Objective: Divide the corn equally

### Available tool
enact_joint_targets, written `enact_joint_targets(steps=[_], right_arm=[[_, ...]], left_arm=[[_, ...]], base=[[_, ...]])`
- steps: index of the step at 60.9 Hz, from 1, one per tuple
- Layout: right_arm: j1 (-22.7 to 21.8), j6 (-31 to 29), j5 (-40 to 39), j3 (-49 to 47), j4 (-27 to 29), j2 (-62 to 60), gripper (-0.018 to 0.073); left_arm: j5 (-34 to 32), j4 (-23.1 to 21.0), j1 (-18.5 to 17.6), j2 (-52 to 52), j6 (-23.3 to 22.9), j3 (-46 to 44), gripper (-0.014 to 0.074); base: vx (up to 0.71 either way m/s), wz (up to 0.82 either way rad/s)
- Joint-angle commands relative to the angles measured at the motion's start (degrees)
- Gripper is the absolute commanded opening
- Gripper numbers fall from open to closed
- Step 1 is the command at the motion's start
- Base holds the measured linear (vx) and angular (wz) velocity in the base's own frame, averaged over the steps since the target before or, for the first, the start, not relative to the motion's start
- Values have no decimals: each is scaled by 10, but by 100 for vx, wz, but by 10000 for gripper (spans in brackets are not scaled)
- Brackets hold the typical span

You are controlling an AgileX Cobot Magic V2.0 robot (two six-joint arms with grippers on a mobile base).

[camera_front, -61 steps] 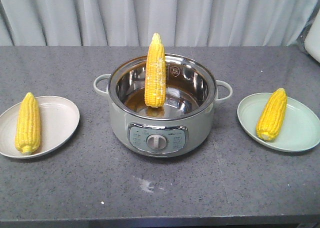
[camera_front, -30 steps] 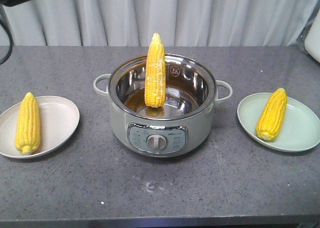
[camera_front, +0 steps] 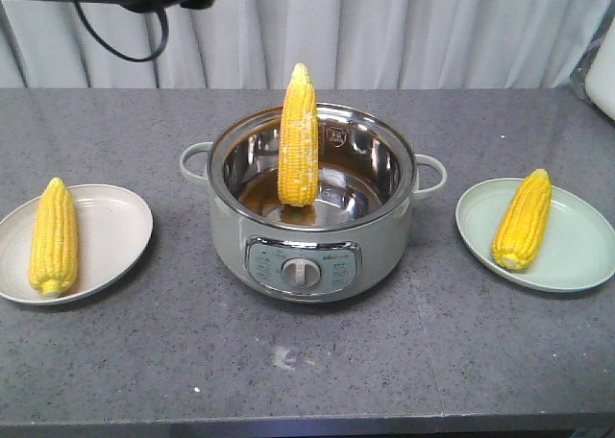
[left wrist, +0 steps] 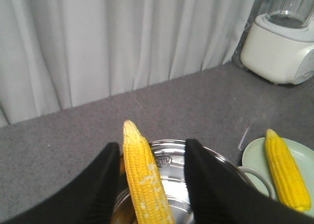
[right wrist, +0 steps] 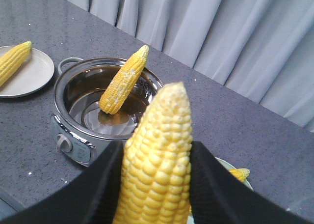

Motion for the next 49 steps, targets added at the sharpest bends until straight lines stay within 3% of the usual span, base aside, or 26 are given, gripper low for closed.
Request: enact_joint_targets(steps=[1, 12, 26, 43, 49], right_arm=[[-4, -4, -6, -9, 11, 0, -1], [-4, -4, -6, -9, 11, 0, -1], [-4, -4, -6, -9, 11, 0, -1], [-4, -4, -6, -9, 11, 0, -1], [-4, -4, -6, -9, 11, 0, -1]], left_arm=[[-38, -22, 1, 8, -18, -34, 473], [-41, -52, 1, 71, -42, -85, 611], [-28, -57, 20, 168, -69, -171, 606], [-23, -132, 52, 246, -68, -234, 594], [-27, -136, 52, 257, -63, -234, 589]], base=[[0, 0], [0, 0], [0, 0], [0, 0], [0, 0]])
